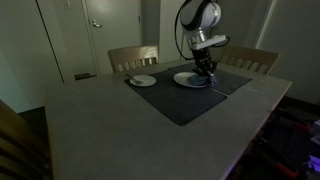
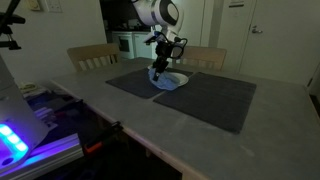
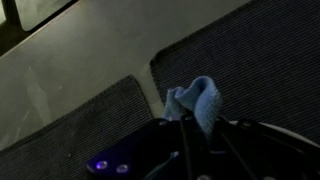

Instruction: Use the blue towel to wipe the white plate on the right

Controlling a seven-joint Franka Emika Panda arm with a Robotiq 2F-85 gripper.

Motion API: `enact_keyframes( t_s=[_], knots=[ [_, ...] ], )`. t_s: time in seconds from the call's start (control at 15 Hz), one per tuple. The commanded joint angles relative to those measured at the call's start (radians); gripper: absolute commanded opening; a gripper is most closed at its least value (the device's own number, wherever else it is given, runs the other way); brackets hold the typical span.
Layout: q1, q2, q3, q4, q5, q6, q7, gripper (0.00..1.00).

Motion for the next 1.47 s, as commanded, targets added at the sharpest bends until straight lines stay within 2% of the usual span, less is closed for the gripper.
enact_keyframes(
  t_s=[0.0,1.13,1.4],
  knots=[
    [-0.015,0.034,0.023,0.048,0.065,-0.038,-0.017,0.02],
    [-0.038,0.092,0.076,0.106,0.319,0.276,-0.075,0.02],
    [-0.018,0.081,0.029,0.094,0.247,0.345,-0.059,0.02]
  ],
)
